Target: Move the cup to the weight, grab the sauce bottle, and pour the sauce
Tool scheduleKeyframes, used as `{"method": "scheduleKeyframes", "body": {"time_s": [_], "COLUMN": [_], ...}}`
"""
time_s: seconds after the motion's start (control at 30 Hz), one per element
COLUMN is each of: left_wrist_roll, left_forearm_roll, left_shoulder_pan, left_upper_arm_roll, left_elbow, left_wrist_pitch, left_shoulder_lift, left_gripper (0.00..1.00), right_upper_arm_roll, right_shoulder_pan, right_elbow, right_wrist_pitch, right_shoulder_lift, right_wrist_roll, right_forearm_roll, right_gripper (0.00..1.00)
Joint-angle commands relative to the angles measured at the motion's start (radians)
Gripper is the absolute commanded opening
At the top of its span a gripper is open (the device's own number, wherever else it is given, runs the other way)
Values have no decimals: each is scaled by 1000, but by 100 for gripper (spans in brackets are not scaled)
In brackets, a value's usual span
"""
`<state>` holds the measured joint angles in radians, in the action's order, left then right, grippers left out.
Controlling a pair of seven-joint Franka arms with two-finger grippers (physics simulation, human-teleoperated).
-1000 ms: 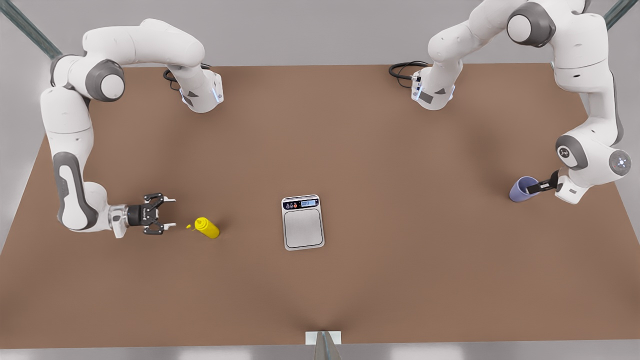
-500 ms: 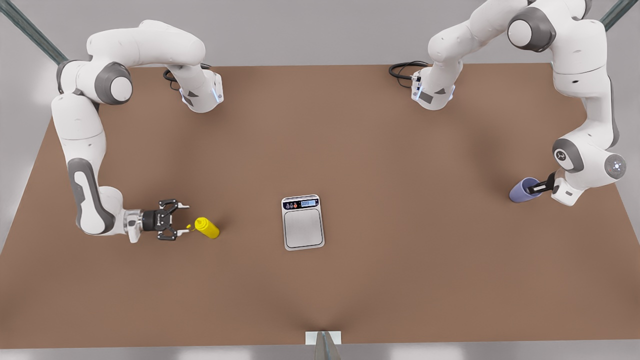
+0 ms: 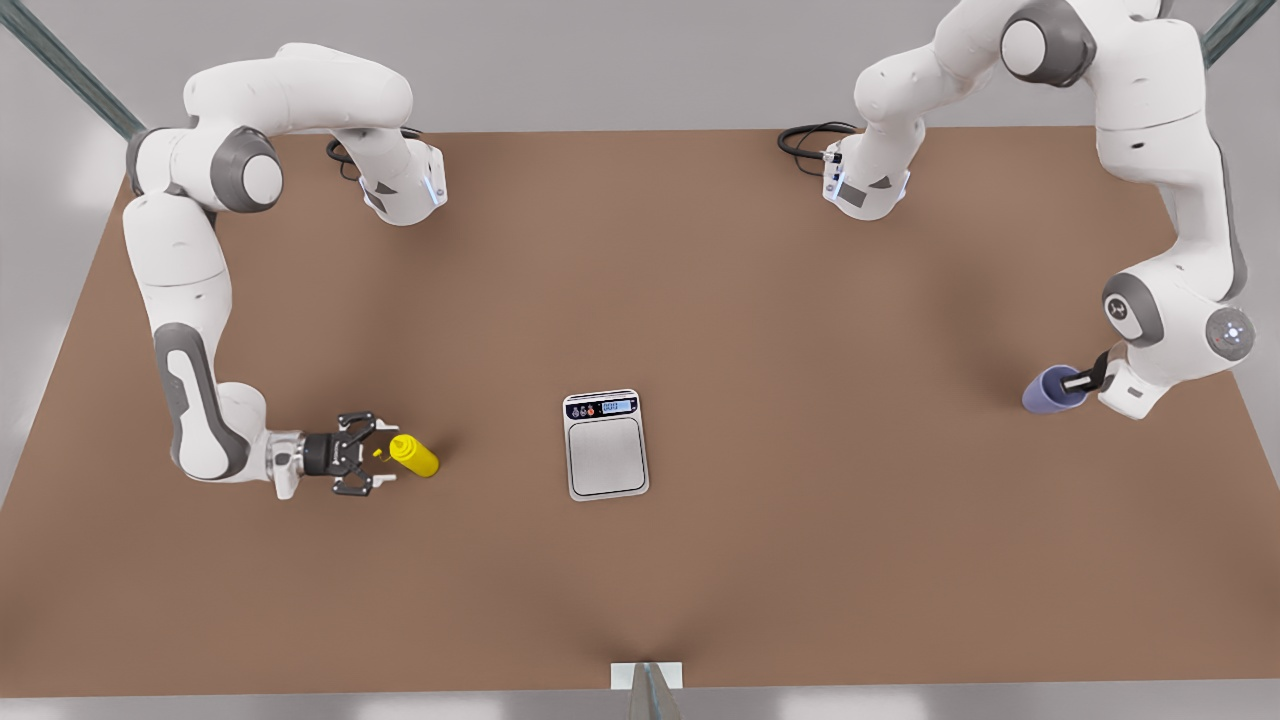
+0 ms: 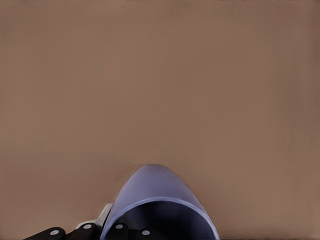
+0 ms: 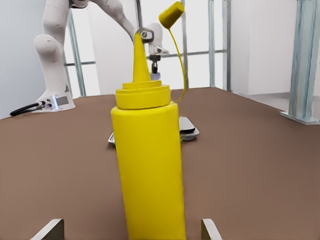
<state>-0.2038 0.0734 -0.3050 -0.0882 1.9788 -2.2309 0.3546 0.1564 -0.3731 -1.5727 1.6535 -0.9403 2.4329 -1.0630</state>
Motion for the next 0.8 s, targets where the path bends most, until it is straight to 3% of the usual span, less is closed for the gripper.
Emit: {"method": "scheduleKeyframes", "body": {"time_s": [0.0,0.07,0.13,0.23,0.37,0.6,0.7,0.77], "left_wrist_roll": [-3,-5,21,470,902,1188,1233,1238], "left_forearm_roll": [-49,-165,-195,-202,-320,-342,-342,-342], "left_shoulder_pan": [17,124,293,556,802,946,997,1011], "left_upper_arm_roll": [2,5,7,8,8,90,90,90], "left_elbow": [0,-2,-146,-291,-517,-864,-864,-864], "left_wrist_pitch": [7,50,197,247,247,211,155,134], "left_shoulder_lift": [-11,-54,-36,44,205,451,480,497], "left_gripper": [21,21,21,21,21,21,21,21], "right_upper_arm_roll": [0,0,0,0,0,0,-2,-2], "right_shoulder_pan": [2,5,19,31,60,80,80,80], "right_elbow": [2,0,-1,-12,-15,-13,-13,-13], "right_wrist_pitch": [3,8,8,8,8,8,9,9], "right_shoulder_lift": [0,0,0,2,2,2,2,2], "right_wrist_roll": [0,-2,-2,-2,-2,-2,-29,-52], "right_forearm_roll": [-2,-5,-9,-12,-49,-77,-78,-78], "right_gripper": [100,100,100,100,100,100,65,59]}}
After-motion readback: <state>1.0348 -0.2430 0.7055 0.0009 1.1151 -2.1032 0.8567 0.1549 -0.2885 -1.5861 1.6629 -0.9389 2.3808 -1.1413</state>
